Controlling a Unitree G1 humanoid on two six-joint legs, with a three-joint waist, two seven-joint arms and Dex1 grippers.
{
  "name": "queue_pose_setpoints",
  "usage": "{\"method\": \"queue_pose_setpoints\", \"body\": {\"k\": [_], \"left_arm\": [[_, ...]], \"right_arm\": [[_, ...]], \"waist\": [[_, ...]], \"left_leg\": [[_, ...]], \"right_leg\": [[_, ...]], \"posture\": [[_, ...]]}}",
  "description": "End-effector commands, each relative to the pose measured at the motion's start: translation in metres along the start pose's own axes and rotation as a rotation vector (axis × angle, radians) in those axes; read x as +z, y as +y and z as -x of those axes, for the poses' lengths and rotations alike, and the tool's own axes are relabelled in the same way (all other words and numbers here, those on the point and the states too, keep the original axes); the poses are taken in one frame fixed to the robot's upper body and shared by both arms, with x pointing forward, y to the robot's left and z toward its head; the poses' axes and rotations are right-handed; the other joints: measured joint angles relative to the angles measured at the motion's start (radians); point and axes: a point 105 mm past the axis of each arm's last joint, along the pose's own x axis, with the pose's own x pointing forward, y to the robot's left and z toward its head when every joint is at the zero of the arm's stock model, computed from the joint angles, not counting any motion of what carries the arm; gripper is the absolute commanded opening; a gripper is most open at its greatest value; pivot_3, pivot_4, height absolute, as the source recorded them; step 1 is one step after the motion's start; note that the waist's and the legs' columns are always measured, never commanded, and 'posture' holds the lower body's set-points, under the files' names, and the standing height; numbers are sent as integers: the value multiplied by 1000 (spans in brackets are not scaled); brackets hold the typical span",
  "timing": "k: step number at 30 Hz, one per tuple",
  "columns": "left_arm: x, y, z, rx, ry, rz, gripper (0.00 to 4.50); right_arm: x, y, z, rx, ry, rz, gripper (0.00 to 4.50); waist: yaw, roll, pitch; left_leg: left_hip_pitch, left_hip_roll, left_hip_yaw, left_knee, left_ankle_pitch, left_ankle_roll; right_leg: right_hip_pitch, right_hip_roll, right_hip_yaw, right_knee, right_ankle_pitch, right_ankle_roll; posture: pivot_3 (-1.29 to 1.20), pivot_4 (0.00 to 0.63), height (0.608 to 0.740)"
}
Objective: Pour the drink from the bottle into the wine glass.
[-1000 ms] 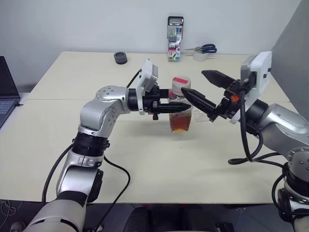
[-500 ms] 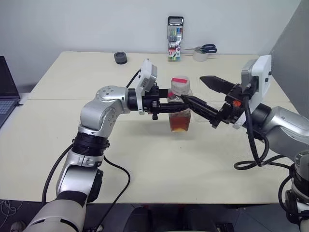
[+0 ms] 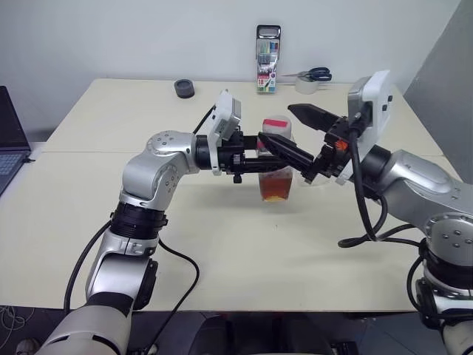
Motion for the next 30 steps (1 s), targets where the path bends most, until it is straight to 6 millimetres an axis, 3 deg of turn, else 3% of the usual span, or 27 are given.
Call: {"method": "queue_pose_setpoints", "body": {"k": [1,16,30], "left_arm": [[15,-5,1,-17,-26,-57,1878],[14,-4,0,-17,-24,-54,1878],[16,-2,-1,-14,-26,-58,1878]], "right_arm": [[10,-1,3,-10,-48,41,4455],[8,-11,21,-68,-16,56,4455],[11,8,14,26,-30,56,4455]], "waist": [[0,0,0],[0,0,0],[-1,0,0]], "left_leg": [[0,0,0,0,0,0],[0,0,0,0,0,0],[0,0,0,0,0,0]], "right_leg": [[0,0,0,0,0,0],[0,0,0,0,0,0],[0,0,0,0,0,0]], "posture": [[0,150,740],[0,150,740],[0,150,740]]}}
